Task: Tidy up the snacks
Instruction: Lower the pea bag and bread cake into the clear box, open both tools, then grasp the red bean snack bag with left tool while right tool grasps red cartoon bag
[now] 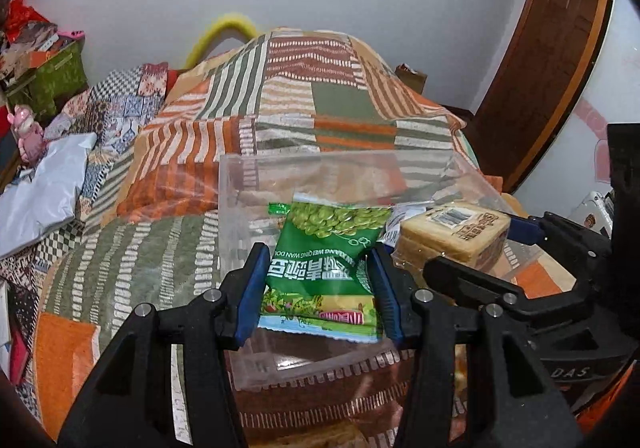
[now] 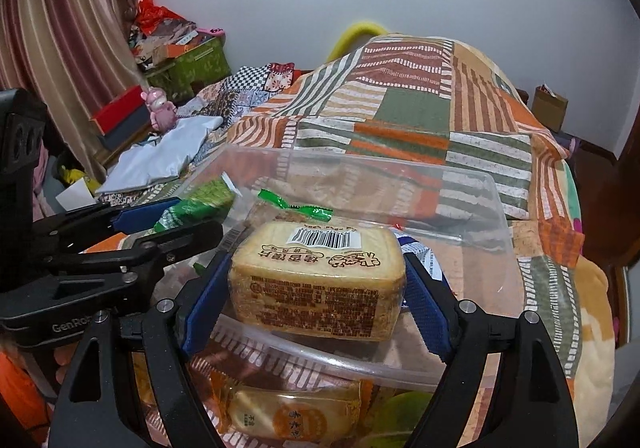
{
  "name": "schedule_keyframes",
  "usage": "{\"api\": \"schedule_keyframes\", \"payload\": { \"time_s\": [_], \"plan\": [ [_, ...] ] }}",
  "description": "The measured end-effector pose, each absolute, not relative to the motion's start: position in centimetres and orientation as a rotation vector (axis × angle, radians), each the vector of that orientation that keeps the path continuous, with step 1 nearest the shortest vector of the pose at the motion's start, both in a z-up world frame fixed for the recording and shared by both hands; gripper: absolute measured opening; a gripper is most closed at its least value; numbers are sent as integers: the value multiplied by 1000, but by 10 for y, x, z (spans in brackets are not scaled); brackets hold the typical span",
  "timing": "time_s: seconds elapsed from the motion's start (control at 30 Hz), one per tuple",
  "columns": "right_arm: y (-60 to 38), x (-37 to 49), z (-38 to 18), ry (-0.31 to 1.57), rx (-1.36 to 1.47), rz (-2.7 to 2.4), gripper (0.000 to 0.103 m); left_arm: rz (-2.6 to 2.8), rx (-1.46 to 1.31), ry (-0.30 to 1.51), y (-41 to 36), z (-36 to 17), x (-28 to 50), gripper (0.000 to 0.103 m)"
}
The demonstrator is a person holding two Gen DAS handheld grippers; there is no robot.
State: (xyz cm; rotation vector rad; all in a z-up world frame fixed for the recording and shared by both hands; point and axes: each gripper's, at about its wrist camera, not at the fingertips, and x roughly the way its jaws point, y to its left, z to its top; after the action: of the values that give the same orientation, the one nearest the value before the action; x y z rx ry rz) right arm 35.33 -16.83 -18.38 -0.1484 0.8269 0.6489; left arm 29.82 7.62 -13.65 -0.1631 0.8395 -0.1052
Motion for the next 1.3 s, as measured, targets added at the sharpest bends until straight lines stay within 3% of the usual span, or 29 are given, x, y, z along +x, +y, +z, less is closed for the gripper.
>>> {"api": "schedule_keyframes", "payload": {
  "time_s": [0.4,0.8,1.3],
  "plan": [
    [-183,336,-161,793,-132,656,82,-119,-168,822,75,-118,273,53],
    [-241,281,-129,707,-99,590,82,-84,-114,773,73,-90,197,66],
    [-273,221,-160,756,-55,535,83,-39,-191,890,80,-140,120,66]
  ]
}}
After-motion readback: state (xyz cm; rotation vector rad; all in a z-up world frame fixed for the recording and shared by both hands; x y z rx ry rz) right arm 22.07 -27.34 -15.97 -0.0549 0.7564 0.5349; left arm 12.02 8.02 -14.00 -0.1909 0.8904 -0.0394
